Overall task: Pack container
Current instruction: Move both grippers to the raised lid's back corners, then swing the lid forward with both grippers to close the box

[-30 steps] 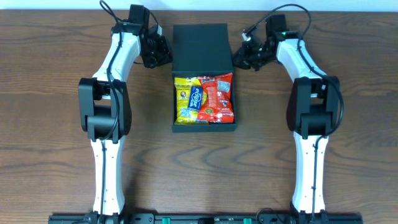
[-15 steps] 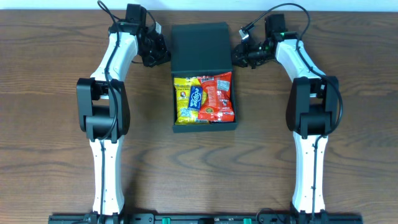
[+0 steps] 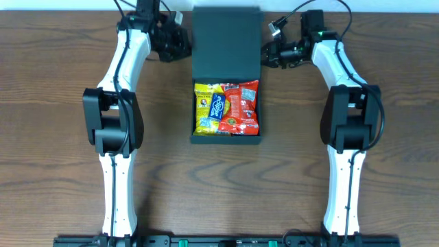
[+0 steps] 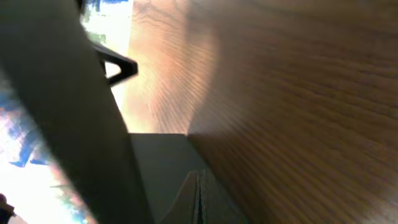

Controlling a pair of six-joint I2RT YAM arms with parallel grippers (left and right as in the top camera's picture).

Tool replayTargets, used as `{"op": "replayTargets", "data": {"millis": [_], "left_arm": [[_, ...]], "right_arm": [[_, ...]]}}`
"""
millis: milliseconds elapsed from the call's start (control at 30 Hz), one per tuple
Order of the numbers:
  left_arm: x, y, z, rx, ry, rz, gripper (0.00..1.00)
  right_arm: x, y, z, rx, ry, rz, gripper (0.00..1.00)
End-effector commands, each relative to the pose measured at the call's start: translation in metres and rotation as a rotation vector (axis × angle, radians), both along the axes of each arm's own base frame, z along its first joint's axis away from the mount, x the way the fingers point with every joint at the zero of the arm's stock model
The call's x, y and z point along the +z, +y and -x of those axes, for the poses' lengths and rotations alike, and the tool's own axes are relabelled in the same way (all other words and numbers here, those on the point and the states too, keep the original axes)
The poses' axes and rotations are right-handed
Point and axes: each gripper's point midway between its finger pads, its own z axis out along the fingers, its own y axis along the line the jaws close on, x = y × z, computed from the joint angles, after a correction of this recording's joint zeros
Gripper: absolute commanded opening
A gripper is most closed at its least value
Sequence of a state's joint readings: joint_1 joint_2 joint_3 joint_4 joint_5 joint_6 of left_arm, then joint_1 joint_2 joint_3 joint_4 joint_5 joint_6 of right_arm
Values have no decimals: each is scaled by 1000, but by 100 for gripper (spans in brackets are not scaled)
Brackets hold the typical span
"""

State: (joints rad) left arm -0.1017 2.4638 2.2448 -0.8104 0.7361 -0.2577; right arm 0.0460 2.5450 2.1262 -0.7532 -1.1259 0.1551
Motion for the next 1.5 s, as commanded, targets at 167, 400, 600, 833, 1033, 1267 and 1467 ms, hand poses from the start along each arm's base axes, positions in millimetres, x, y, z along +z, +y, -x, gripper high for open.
{"op": "replayTargets", "data": {"millis": [167,400,600,833,1033,1267,1467], "left_arm": [[71,-17,-11,-92,-178,34,6],[104,-15,0,-151,-237,6,6],[128,-12,18,-211,-287,-26,6],[150,-6,43,-280,-327,-84,6],[164,8,61,-297,-340,-184,6],[181,15,83,-350,-370,-244,6],[181,18,94,-384,-363,-264,6]], "right_arm": [[90,4,3,53,-228,-49,2],[130,-2,7,48,-316,-45,2],[160,-3,17,56,-373,-39,2],[165,-9,34,63,-375,48,2],[163,-13,52,95,-367,105,1],[167,-15,70,134,-368,129,2],[166,-17,86,175,-360,146,2]]}}
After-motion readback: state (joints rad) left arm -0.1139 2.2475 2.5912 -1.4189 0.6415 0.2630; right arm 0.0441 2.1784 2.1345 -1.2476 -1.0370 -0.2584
